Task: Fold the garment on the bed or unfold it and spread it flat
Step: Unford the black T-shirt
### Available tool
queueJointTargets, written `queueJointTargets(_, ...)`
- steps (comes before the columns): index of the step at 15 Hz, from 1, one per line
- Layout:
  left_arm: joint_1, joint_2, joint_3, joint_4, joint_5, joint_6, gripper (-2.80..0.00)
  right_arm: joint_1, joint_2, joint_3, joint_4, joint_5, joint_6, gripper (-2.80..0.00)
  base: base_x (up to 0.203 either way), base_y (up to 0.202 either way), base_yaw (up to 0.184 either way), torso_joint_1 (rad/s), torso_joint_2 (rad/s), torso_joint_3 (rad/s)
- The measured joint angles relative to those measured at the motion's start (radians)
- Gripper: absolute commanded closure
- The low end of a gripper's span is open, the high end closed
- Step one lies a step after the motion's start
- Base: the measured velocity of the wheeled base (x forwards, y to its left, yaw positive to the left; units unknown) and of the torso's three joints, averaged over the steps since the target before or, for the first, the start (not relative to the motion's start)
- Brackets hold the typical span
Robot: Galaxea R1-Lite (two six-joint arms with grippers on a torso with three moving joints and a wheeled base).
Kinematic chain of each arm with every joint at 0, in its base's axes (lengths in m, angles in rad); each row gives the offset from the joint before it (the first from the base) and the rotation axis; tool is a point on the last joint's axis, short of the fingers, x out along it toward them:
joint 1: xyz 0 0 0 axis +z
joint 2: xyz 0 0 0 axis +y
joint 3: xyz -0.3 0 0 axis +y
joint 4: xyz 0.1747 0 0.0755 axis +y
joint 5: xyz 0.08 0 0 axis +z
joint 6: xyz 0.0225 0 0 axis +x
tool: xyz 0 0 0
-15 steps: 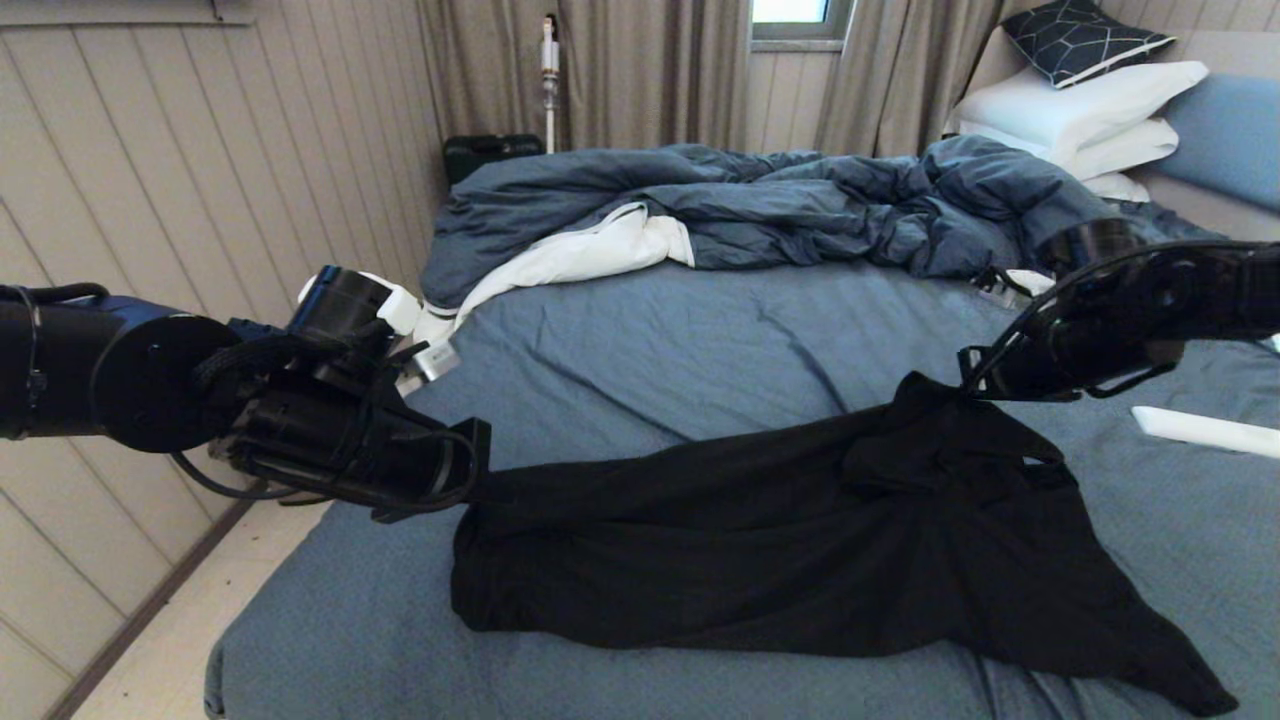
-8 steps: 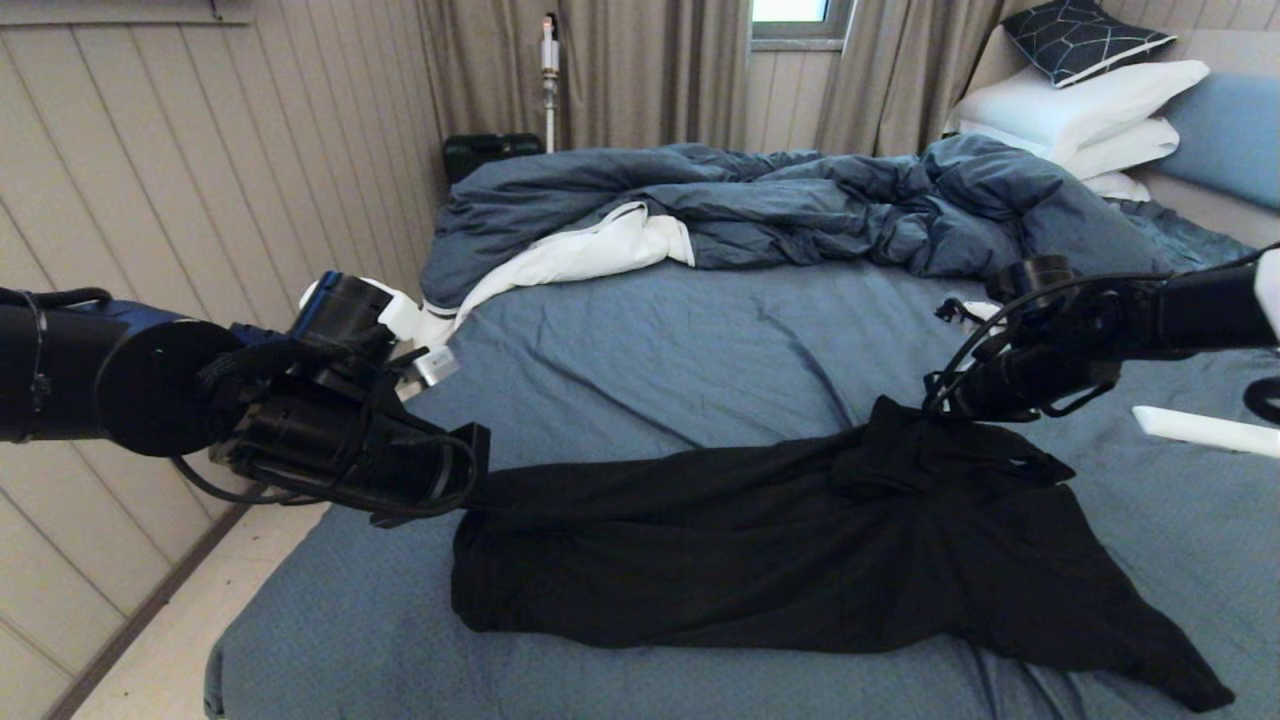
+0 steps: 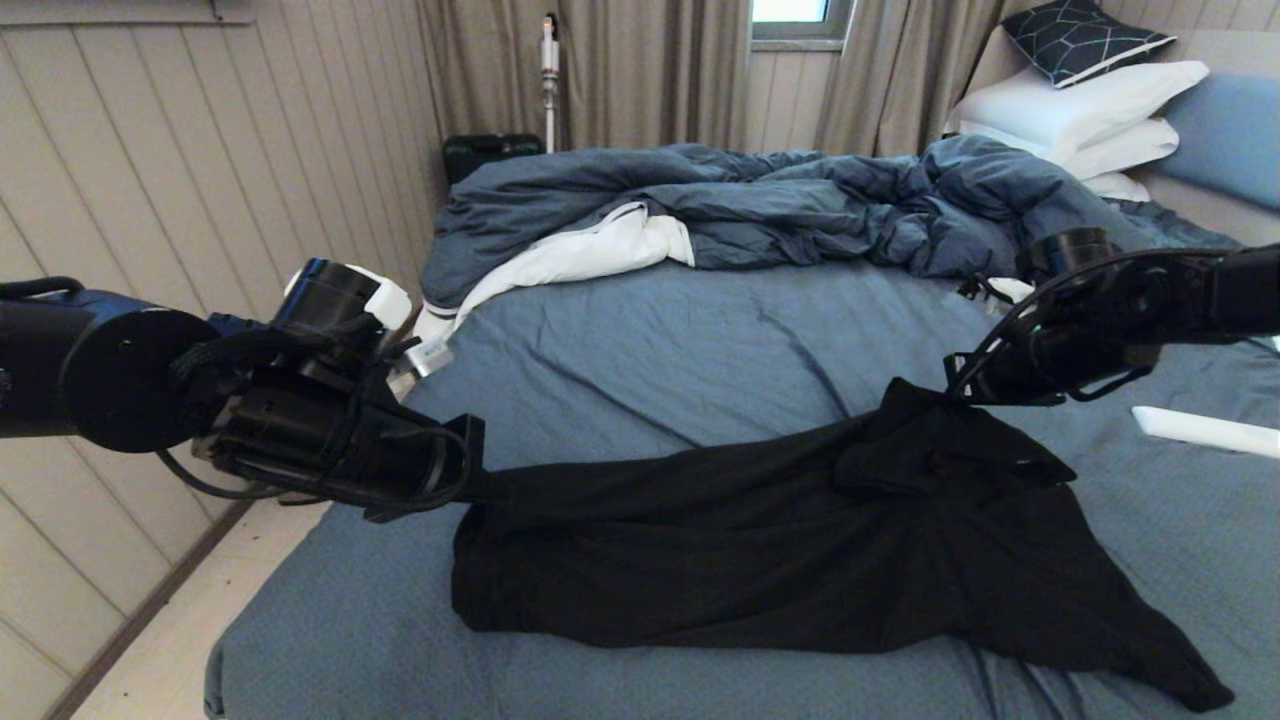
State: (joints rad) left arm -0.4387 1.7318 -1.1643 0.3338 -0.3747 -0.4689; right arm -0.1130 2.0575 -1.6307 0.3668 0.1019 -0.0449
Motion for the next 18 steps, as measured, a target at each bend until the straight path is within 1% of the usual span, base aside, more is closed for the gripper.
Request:
queueJointTargets(7, 0.0, -0.024, 0.008, 0.007, -0.001, -0.002, 0.0, 0.002, -0.016, 0.015, -0.002, 0.0, -0.001, 0.0, 0.0, 0.0, 0.0, 0.0, 0.0, 0.0)
queueJointTargets(14, 0.0, -0.032, 0.013, 0.014, 0.0, -0.001, 0.0, 0.012, -0.027, 0.013, 0.005, 0.021, 0.019, 0.0, 0.0, 0.0, 0.0, 0.0, 0.0, 0.0)
queueJointTargets(15, 0.0, -0.032, 0.013, 0.014, -0.002, -0.001, 0.0, 0.012, -0.028, 0.015, 0.004, 0.019, 0.016, -2.8, 0.0, 0.0, 0.0, 0.0, 0.0, 0.0)
queueJointTargets(18, 0.0, -0.032, 0.014, 0.015, -0.002, -0.002, 0.0, 0.008, -0.029, 0.027, 0.002, 0.025, 0.018, -2.8, 0.0, 0.0, 0.0, 0.0, 0.0, 0.0)
